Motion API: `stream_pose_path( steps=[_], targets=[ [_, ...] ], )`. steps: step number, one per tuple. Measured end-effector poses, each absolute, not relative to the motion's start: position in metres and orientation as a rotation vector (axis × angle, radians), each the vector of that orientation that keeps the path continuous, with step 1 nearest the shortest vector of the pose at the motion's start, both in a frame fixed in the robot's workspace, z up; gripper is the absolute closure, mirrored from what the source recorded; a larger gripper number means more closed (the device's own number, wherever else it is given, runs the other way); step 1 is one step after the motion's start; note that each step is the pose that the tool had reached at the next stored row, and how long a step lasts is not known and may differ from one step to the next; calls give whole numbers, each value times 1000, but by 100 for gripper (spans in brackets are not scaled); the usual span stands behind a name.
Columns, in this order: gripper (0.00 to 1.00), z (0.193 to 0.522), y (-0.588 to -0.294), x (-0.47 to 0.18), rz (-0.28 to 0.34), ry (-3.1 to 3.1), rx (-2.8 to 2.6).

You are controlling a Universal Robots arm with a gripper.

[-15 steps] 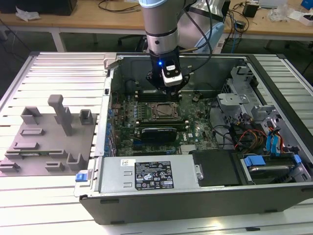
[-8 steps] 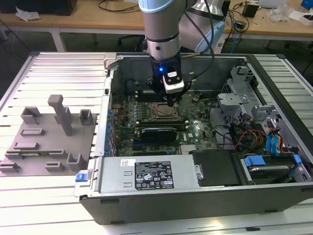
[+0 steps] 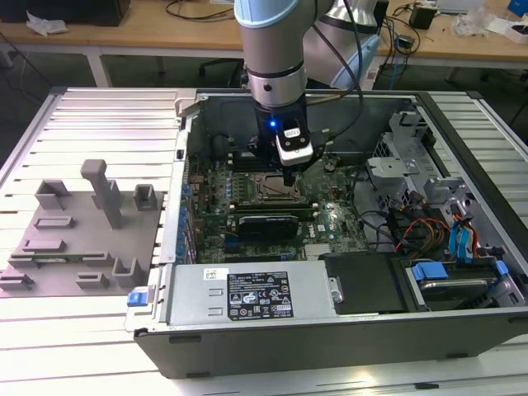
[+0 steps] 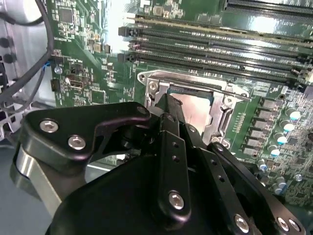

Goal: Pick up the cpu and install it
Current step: 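Install the first cpu locking lever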

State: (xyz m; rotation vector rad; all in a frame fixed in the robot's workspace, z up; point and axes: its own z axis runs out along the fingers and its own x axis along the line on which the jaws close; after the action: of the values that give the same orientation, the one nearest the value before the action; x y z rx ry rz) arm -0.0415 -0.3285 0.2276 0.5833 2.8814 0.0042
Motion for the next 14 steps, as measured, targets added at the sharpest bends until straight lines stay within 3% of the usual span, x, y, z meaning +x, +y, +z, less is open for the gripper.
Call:
stream_pose_path(
  steps=[7,14],
  targets=[
    [89,227,-329,-38,-39,3017,606],
    [89,227,-329,-38,-25,3045,448]
  ],
)
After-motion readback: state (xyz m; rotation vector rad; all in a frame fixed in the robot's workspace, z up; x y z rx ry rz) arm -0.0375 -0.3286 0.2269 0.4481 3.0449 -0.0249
